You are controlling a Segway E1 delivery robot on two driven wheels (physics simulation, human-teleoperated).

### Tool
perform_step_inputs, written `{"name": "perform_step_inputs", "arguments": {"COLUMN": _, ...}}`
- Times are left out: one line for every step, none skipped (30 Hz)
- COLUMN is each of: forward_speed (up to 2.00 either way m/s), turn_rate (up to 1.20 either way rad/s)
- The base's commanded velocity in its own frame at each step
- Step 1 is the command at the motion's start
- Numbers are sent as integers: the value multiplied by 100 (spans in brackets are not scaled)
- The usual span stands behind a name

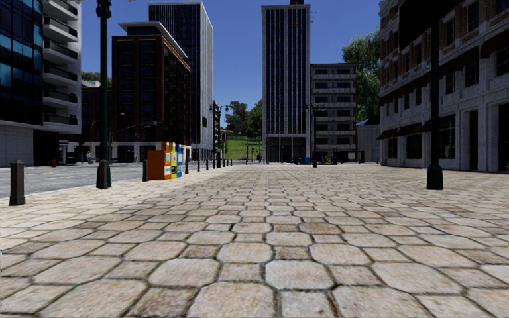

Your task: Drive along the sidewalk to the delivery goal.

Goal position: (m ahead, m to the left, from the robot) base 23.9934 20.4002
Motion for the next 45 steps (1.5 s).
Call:
{"name": "perform_step_inputs", "arguments": {"forward_speed": 200, "turn_rate": 0}}
{"name": "perform_step_inputs", "arguments": {"forward_speed": 200, "turn_rate": 0}}
{"name": "perform_step_inputs", "arguments": {"forward_speed": 200, "turn_rate": 0}}
{"name": "perform_step_inputs", "arguments": {"forward_speed": 200, "turn_rate": 0}}
{"name": "perform_step_inputs", "arguments": {"forward_speed": 200, "turn_rate": 0}}
{"name": "perform_step_inputs", "arguments": {"forward_speed": 200, "turn_rate": 0}}
{"name": "perform_step_inputs", "arguments": {"forward_speed": 200, "turn_rate": 0}}
{"name": "perform_step_inputs", "arguments": {"forward_speed": 200, "turn_rate": 0}}
{"name": "perform_step_inputs", "arguments": {"forward_speed": 200, "turn_rate": 0}}
{"name": "perform_step_inputs", "arguments": {"forward_speed": 200, "turn_rate": 0}}
{"name": "perform_step_inputs", "arguments": {"forward_speed": 200, "turn_rate": 0}}
{"name": "perform_step_inputs", "arguments": {"forward_speed": 200, "turn_rate": 0}}
{"name": "perform_step_inputs", "arguments": {"forward_speed": 200, "turn_rate": 0}}
{"name": "perform_step_inputs", "arguments": {"forward_speed": 200, "turn_rate": 0}}
{"name": "perform_step_inputs", "arguments": {"forward_speed": 200, "turn_rate": 0}}
{"name": "perform_step_inputs", "arguments": {"forward_speed": 200, "turn_rate": 0}}
{"name": "perform_step_inputs", "arguments": {"forward_speed": 200, "turn_rate": 0}}
{"name": "perform_step_inputs", "arguments": {"forward_speed": 200, "turn_rate": 0}}
{"name": "perform_step_inputs", "arguments": {"forward_speed": 200, "turn_rate": 0}}
{"name": "perform_step_inputs", "arguments": {"forward_speed": 200, "turn_rate": 0}}
{"name": "perform_step_inputs", "arguments": {"forward_speed": 200, "turn_rate": 0}}
{"name": "perform_step_inputs", "arguments": {"forward_speed": 200, "turn_rate": 0}}
{"name": "perform_step_inputs", "arguments": {"forward_speed": 200, "turn_rate": 0}}
{"name": "perform_step_inputs", "arguments": {"forward_speed": 200, "turn_rate": 0}}
{"name": "perform_step_inputs", "arguments": {"forward_speed": 200, "turn_rate": 0}}
{"name": "perform_step_inputs", "arguments": {"forward_speed": 200, "turn_rate": 0}}
{"name": "perform_step_inputs", "arguments": {"forward_speed": 200, "turn_rate": 0}}
{"name": "perform_step_inputs", "arguments": {"forward_speed": 200, "turn_rate": 0}}
{"name": "perform_step_inputs", "arguments": {"forward_speed": 200, "turn_rate": 0}}
{"name": "perform_step_inputs", "arguments": {"forward_speed": 200, "turn_rate": 0}}
{"name": "perform_step_inputs", "arguments": {"forward_speed": 200, "turn_rate": 0}}
{"name": "perform_step_inputs", "arguments": {"forward_speed": 200, "turn_rate": 0}}
{"name": "perform_step_inputs", "arguments": {"forward_speed": 200, "turn_rate": 0}}
{"name": "perform_step_inputs", "arguments": {"forward_speed": 200, "turn_rate": 0}}
{"name": "perform_step_inputs", "arguments": {"forward_speed": 200, "turn_rate": 0}}
{"name": "perform_step_inputs", "arguments": {"forward_speed": 200, "turn_rate": 0}}
{"name": "perform_step_inputs", "arguments": {"forward_speed": 200, "turn_rate": 0}}
{"name": "perform_step_inputs", "arguments": {"forward_speed": 200, "turn_rate": 0}}
{"name": "perform_step_inputs", "arguments": {"forward_speed": 200, "turn_rate": 0}}
{"name": "perform_step_inputs", "arguments": {"forward_speed": 200, "turn_rate": 0}}
{"name": "perform_step_inputs", "arguments": {"forward_speed": 200, "turn_rate": 0}}
{"name": "perform_step_inputs", "arguments": {"forward_speed": 200, "turn_rate": 0}}
{"name": "perform_step_inputs", "arguments": {"forward_speed": 200, "turn_rate": 0}}
{"name": "perform_step_inputs", "arguments": {"forward_speed": 200, "turn_rate": 0}}
{"name": "perform_step_inputs", "arguments": {"forward_speed": 200, "turn_rate": 0}}
